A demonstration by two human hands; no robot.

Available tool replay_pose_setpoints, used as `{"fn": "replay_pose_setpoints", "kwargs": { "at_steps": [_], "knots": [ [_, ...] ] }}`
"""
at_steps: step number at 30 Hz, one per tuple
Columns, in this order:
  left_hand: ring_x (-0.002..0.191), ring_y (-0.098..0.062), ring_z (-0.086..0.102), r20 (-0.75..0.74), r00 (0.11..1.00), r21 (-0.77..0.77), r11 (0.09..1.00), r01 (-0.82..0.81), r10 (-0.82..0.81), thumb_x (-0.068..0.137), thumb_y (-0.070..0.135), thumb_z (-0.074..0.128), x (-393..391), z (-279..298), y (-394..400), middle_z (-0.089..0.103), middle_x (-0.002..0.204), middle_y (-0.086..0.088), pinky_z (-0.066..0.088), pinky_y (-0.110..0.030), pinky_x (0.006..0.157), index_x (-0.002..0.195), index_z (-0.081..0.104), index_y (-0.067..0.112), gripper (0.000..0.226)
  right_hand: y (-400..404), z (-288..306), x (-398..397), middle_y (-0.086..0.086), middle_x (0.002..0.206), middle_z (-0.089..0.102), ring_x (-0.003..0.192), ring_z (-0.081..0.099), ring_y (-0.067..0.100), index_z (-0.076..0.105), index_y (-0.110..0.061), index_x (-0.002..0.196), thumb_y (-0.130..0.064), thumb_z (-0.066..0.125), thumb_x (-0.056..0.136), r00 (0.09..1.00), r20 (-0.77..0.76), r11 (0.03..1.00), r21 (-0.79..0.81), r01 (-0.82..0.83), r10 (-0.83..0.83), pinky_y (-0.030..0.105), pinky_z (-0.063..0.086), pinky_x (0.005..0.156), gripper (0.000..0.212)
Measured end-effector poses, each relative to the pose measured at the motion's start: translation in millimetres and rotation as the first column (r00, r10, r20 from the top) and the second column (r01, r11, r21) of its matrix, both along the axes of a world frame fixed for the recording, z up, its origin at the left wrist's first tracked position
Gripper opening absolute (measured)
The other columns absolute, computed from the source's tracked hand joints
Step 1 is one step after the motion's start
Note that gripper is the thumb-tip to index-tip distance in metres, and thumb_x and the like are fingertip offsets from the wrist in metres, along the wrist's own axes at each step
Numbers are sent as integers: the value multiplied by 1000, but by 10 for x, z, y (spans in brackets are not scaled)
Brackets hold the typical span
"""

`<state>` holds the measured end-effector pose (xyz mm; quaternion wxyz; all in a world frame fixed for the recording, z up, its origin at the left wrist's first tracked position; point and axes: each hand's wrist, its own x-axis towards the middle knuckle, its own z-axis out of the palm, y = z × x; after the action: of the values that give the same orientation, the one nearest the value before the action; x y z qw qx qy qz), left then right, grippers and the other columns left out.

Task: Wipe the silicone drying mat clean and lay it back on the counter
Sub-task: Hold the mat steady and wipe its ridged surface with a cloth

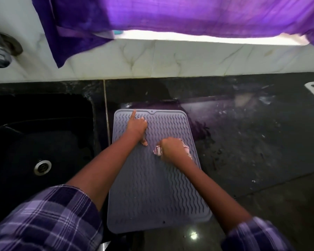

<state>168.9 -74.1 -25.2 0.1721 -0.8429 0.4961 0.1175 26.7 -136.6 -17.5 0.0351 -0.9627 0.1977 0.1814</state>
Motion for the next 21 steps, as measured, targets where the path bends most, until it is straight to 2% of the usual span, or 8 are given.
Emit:
{"fn": "replay_pose_setpoints", "kwargs": {
  "at_steps": [2, 5, 7, 10, 13, 15, 18, 21],
  "knots": [
    [132, -20, 47, -3, 1000, 0, 1000, -6, 6, 71, 62, 68, -7, -3, 0, 53, 136, -6, -6, -48, 120, 135, 47, 12, 84, -133, 152, 158, 11, 107, 70, 101, 65, 29, 67, -11, 106, -36, 66, 83, 1000, -25, 999, 36, -1, 2, 36, 51, 87, 33],
    [134, -18, 45, -48, 998, -37, 999, -40, 38, 69, 59, 72, 10, -10, -8, 53, 136, -4, -8, -47, 120, 135, 48, 13, 84, -423, 258, 629, 11, 109, 69, 105, 64, 32, 67, -14, 106, -19, 58, 84, 973, 212, 995, -35, 97, -87, 39, 49, 89, 24],
    [135, -17, 44, -66, 997, -48, 998, -45, 42, 70, 56, 73, 21, -9, -8, 53, 137, -3, -8, -46, 120, 137, 47, 13, 83, -446, 189, 897, 8, 115, 67, 110, 60, 31, 65, -19, 112, -15, 54, 87, 957, 289, 989, -124, 75, -36, 43, 43, 94, 28],
    [138, -16, 41, -56, 998, -1, 1000, -13, 13, 70, 60, 71, 17, 25, -9, 53, 139, -2, -11, -48, 118, 137, 48, 15, 84, -358, -33, 966, 4, 130, 60, 119, 52, 27, 61, -21, 122, -20, 49, 94, 971, 223, 996, -60, -68, 80, 43, 38, 101, 31],
    [133, -15, 46, -79, 997, -13, 1000, -27, 26, 68, 61, 72, 38, 38, -12, 57, 133, 0, -13, -48, 118, 134, 50, 15, 84, -421, -152, 715, 1, 127, 64, 115, 52, 25, 65, -26, 120, -22, 51, 93, 957, 283, 998, -25, -64, 68, 39, 35, 104, 31],
    [128, -16, 51, -97, 995, -27, 999, -38, 36, 66, 59, 74, 35, 44, -2, 61, 125, 0, -12, -48, 119, 128, 54, 15, 79, -436, -118, 570, 3, 120, 68, 114, 56, 26, 67, -26, 116, -24, 55, 91, 978, 197, 997, -59, -56, 67, 38, 37, 102, 28],
    [123, -17, 55, -78, 996, -46, 998, -50, 47, 65, 59, 75, 10, 72, -2, 63, 121, -1, -11, -47, 120, 123, 57, 14, 75, -467, 68, 631, 12, 118, 66, 113, 60, 31, 65, -13, 115, -21, 58, 88, 998, 56, 999, -26, -22, 24, 39, 46, 96, 29],
    [123, -16, 55, -126, 990, -78, 994, -77, 67, 64, 56, 77, 34, 74, 3, 63, 120, 0, -13, -47, 119, 123, 58, 15, 74, -508, 171, 840, 11, 117, 66, 113, 60, 32, 65, -13, 111, -20, 59, 86, 983, 169, 997, 8, 72, -73, 39, 47, 93, 27]
  ]
}}
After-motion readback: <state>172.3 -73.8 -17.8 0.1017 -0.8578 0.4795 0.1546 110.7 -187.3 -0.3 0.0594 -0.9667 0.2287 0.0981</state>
